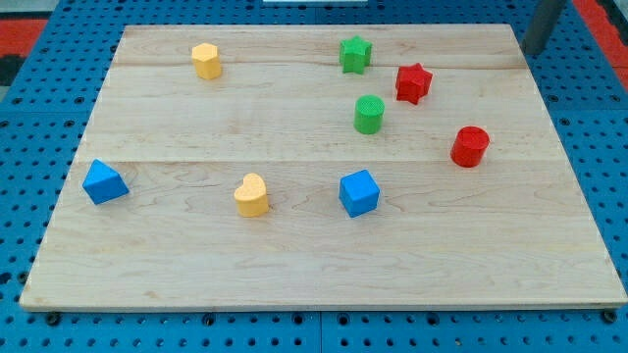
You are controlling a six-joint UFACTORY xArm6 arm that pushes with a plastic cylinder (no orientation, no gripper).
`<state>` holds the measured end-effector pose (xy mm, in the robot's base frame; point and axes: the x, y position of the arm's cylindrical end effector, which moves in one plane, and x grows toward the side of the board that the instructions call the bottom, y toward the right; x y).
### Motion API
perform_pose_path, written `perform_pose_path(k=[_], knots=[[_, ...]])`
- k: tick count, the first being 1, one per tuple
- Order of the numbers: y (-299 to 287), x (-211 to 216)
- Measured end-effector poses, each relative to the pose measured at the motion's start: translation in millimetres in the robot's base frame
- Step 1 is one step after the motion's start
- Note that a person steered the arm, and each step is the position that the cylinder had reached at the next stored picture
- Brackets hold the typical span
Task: Adjust red blocks closer to each other
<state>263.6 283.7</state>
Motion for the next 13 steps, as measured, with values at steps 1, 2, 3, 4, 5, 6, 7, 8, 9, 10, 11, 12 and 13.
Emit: perform_pose_path(k=[1,2,3,4,5,6,7,8,9,10,11,12,13], knots=[[-98.7,8.1],[-195.7,21.7],[-193.9,46.3],[-163.7,63.2],[-130.0,69.2],[-169.9,78.4],[-197.6,139.3],[-151.6,185.3],[-93.4,202.1],[-72.4,194.0],[-77.4,176.2],[-75.9,193.7],[-109.1,191.2]])
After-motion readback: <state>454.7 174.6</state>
